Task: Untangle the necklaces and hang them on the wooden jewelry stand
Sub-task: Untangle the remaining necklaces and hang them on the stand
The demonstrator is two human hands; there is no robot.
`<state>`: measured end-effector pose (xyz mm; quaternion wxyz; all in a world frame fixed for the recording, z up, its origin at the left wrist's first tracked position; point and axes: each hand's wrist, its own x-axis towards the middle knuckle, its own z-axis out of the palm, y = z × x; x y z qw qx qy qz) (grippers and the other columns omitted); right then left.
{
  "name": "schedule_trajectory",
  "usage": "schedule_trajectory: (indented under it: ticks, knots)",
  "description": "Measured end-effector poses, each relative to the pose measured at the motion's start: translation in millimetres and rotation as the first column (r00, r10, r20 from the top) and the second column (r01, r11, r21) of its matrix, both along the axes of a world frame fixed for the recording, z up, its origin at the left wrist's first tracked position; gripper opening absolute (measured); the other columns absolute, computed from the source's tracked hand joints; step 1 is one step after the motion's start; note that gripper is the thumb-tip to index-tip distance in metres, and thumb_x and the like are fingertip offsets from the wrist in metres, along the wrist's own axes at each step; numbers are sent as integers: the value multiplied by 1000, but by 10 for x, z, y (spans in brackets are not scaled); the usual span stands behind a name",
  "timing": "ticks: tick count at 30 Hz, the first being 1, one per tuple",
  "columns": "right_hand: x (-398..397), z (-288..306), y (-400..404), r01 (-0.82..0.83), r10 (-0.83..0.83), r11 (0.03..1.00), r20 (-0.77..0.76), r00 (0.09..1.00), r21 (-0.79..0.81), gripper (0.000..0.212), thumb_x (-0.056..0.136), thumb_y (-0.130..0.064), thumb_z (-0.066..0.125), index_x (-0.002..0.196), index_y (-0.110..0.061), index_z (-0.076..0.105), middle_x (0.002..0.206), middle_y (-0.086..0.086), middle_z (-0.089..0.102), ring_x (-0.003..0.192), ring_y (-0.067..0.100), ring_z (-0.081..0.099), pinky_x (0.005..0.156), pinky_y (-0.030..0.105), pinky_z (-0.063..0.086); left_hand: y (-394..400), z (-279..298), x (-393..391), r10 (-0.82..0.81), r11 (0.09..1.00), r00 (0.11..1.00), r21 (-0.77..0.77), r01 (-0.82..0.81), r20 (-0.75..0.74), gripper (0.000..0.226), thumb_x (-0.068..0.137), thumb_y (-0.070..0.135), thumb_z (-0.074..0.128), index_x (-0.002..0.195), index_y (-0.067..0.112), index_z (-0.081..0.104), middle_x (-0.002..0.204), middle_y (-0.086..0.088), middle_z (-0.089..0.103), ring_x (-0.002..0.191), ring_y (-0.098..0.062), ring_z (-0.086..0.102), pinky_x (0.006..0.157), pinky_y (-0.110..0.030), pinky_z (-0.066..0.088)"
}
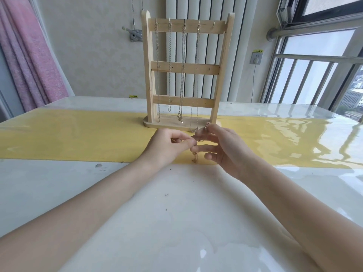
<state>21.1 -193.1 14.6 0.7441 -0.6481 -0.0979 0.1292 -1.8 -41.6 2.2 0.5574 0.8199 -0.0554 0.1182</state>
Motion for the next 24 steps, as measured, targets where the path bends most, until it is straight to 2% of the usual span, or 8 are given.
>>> schedule_trajectory:
  ticks: [3,6,8,11,13,16,20,24]
  knots:
    - [12,2,-10,30,-30,999,-6,1000,29,23,98,-13,45,84,-6,60,73,3,69,70,20,71,41,19,42,38,25,21,3,999,1000,-48,-3,-1,9,85,21,68,76,20,70,53,14,41,46,1,36,52,-18,31]
    - [50,-27,-49,40,-41,998,-5,999,-56,14,94,-5,50,88,-8,62,83,5,69,74,17,69,46,19,47,60,20,28,-3,995,997,-99,-5,-80,9,86,24,67,78,20,71,62,12,55,50,3,41,53,-13,34]
    - [59,-48,-49,26,-19,986,47,999,-168,16,92,1,51,87,-10,61,92,8,66,78,18,63,52,19,50,74,18,21,-19,985,988,-172,-8,-155,10,85,26,66,79,21,72,58,13,50,55,-3,39,57,-16,33]
    - [45,-71,11,22,26,965,183,983,-260,23,92,2,49,83,-12,63,97,7,62,86,15,54,62,20,50,92,19,25,-38,975,981,-221,-5,-190,13,85,26,67,78,17,72,74,-2,39,51,-8,26,48,-15,27]
    - [29,-68,44,68,15,956,283,959,-284,22,93,-4,52,80,-15,66,91,3,62,83,11,54,65,21,47,94,19,34,-50,972,980,-236,2,-195,14,85,24,66,78,13,72,66,0,40,47,-7,23,44,-15,24]
    - [3,-76,54,77,35,953,359,933,-293,14,90,-8,62,79,-14,69,82,-2,68,75,8,55,59,17,42,85,16,17,-46,964,975,-265,-13,-215,13,85,22,67,85,10,71,53,7,31,45,-6,23,43,-15,23]
    - [12,-67,31,84,47,952,410,911,-295,13,85,-8,69,74,-16,70,73,-8,69,73,13,48,56,14,40,90,20,13,-36,969,976,-245,-19,-216,15,84,25,68,83,10,71,57,5,24,44,-7,23,41,-14,23]
    - [31,-84,23,95,95,927,475,875,-362,15,82,-11,72,72,-21,70,76,-6,71,75,14,50,62,16,41,93,27,-11,-20,982,978,-186,-20,-208,17,84,28,67,79,12,71,52,7,22,44,-7,24,39,-11,26]
